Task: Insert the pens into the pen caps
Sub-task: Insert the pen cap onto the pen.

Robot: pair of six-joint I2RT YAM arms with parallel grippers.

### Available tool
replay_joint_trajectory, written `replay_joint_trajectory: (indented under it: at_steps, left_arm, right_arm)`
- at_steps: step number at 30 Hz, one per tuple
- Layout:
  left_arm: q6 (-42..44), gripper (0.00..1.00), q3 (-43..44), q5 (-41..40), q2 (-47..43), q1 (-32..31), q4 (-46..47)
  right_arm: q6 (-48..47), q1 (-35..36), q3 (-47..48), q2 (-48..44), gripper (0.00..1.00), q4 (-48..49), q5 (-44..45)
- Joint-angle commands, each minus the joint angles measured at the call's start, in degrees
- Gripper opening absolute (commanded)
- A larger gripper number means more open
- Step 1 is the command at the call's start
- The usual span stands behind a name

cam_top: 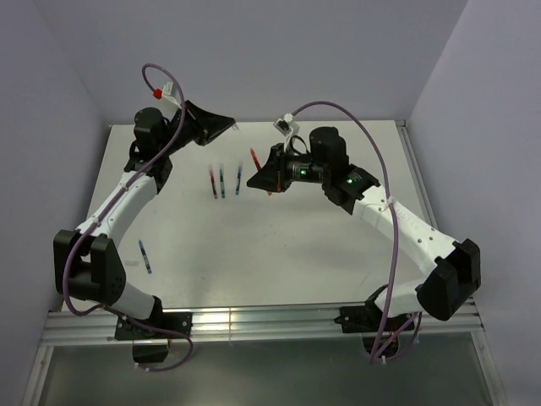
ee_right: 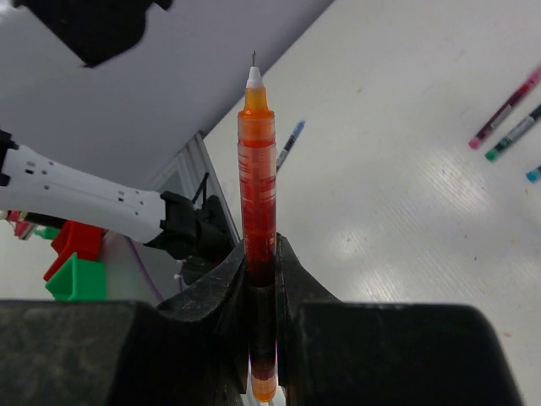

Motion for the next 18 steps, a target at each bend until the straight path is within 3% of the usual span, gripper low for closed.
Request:
replay_joint_trajectory:
  at_steps: [1, 7, 18]
  left_arm:
    - [-9.1, 0.0, -0.1, 8.0, 0.7, 0.0, 20.0]
    - [-17.8, 0.0, -2.9, 11.6, 1.7, 1.4, 36.5]
    - [-20.0, 0.0, -7.8, 13.9, 2.0, 1.4, 44.2]
  right_arm:
    - [1.6, -0.2, 5.6, 0.9, 0.0, 3.6, -2.0]
    - [0.8, 0.2, 10.7, 4.7, 0.0, 1.4, -0.5]
    - [-0.2, 0.5, 11.1, 5.8, 0.0, 0.1, 0.7]
